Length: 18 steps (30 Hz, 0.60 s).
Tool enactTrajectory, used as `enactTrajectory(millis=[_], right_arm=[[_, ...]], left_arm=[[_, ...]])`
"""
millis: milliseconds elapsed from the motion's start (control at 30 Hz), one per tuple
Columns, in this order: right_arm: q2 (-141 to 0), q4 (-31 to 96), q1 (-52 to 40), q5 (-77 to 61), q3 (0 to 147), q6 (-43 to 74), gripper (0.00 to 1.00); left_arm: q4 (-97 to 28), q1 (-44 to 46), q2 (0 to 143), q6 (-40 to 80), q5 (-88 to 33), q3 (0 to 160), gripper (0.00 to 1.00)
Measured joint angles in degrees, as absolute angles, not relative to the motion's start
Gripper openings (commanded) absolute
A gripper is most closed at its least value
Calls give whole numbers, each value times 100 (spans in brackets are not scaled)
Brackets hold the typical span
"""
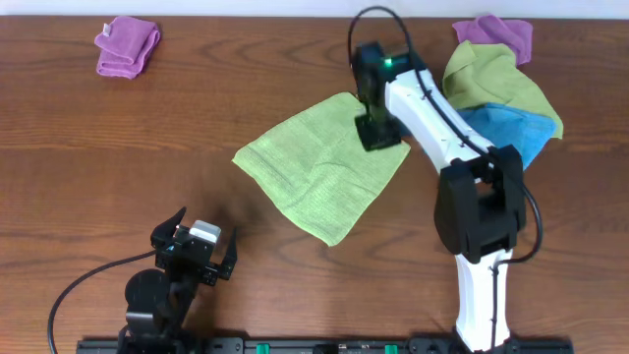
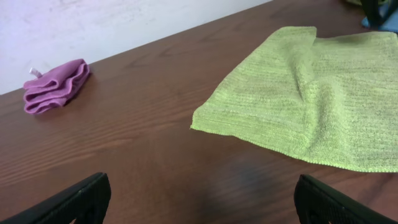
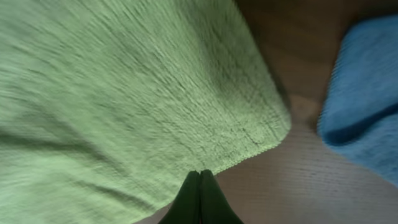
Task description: Fold the cloth
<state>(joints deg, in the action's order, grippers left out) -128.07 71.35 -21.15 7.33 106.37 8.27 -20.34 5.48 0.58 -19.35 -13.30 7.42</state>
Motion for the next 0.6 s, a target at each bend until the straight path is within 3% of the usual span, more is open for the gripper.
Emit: enactTrajectory(millis=[267, 467, 600], right_arm=[[-12545, 7063, -1977, 246, 9957, 539, 2], [-11004, 5684, -1977, 189, 8490, 412, 2], [-10877, 4816, -1957, 187, 7883, 440, 2]], left_arm=[[-2034, 548, 58, -1938, -1330, 742, 95], [-2036, 548, 58, -1935, -1330, 742, 95], [-2034, 548, 58, -1935, -1330, 742, 95]])
